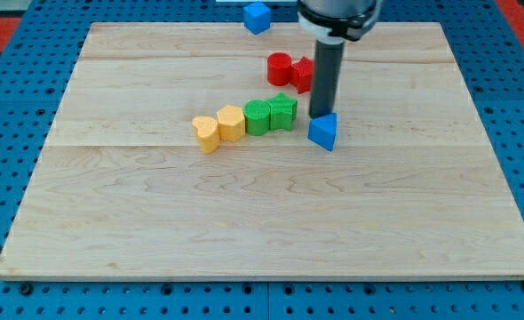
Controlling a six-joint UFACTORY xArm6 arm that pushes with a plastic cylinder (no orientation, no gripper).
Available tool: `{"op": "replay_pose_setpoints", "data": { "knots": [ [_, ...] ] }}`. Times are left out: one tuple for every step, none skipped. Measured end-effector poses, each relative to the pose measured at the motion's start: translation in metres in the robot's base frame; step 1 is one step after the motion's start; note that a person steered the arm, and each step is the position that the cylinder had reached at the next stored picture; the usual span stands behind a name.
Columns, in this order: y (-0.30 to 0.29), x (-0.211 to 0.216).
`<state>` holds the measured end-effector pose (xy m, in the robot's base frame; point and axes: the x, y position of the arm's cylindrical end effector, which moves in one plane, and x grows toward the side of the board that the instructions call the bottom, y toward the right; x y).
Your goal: Form a line diagonally at the top center with blue cube red circle red star blue triangle
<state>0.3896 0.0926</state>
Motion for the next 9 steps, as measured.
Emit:
{"op": "replay_pose_setpoints", "data": {
  "knots": [
    [0.065,-0.037],
    [0.082,-0.063],
    [0.082,-0.066],
    [0.060,-0.069],
    [0.021,-0.104],
    [0.005,-0.106],
    [-0.021,-0.102],
    [-0.032,-0.061],
    [-0.042,-0.052]
  ]
}}
